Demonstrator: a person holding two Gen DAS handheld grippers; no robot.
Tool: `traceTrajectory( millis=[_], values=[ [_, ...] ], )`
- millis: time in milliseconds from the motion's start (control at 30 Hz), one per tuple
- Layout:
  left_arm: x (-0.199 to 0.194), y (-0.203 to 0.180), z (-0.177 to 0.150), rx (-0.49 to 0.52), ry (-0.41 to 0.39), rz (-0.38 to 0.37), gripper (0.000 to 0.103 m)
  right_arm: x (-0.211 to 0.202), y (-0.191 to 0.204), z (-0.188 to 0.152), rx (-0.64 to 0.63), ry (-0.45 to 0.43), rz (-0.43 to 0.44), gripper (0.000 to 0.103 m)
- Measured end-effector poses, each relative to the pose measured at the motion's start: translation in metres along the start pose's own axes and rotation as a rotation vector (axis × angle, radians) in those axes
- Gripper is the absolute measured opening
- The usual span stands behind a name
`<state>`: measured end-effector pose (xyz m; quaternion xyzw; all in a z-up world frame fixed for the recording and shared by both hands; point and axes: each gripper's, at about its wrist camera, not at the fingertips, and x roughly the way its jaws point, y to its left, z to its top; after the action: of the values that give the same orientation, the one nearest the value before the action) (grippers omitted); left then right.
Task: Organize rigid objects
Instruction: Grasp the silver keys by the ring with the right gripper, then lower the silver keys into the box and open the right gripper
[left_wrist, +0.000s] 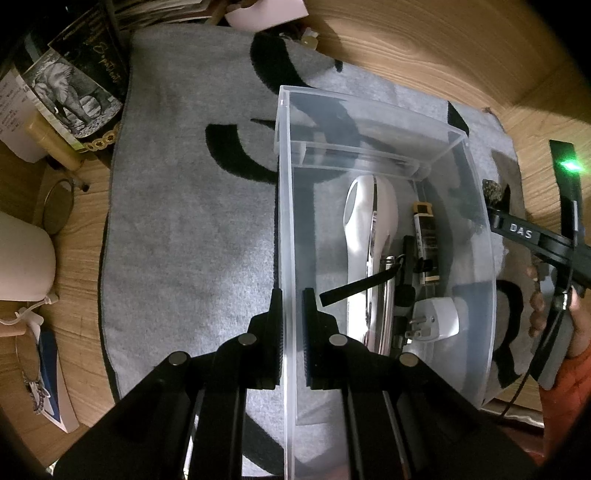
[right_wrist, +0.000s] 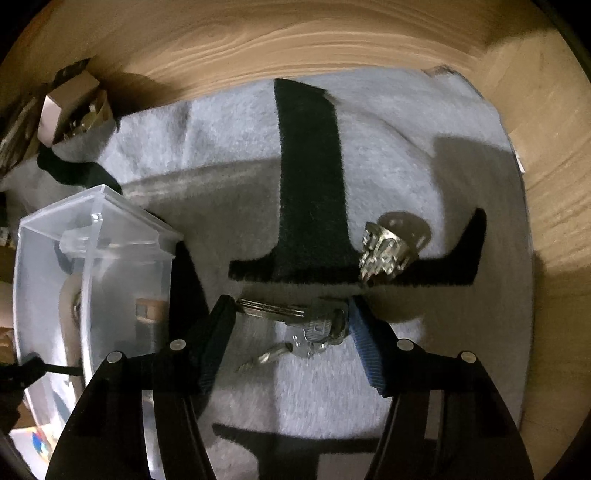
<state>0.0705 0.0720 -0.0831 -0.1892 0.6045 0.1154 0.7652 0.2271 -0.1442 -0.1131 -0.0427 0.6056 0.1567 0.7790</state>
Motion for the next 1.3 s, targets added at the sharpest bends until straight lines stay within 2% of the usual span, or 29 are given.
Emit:
traceTrajectory(
  millis=[400, 567, 700, 1000, 1300],
  values=[
    [-0.001, 0.0, -0.001, 0.029, -0.005, -0.007, 0.006, -0.072, -0.018, -0.028, 0.021, -0.102, 0.019, 0.059],
    [-0.001, 0.0, -0.002, 0.038, -0.009, -0.012, 0.006, -0.099, 0.009, -0.033, -0.02, -0.155, 0.01, 0.059],
    [-0.002, -0.001, -0.003, 0.049, -0.014, -0.012, 0.006, -0.116, 0.027, -0.04, -0.042, -0.19, 0.045, 0.059],
    [-0.002, -0.002, -0.005, 0.064, -0.029, -0.01, 0.006, -0.116, 0.077, -0.048, -0.143, -0.222, 0.141, 0.059],
    [-0.002, -0.001, -0.007, 0.057, -0.035, -0.013, 0.006, -0.107, 0.114, -0.057, -0.226, -0.186, 0.226, 0.059]
  ],
)
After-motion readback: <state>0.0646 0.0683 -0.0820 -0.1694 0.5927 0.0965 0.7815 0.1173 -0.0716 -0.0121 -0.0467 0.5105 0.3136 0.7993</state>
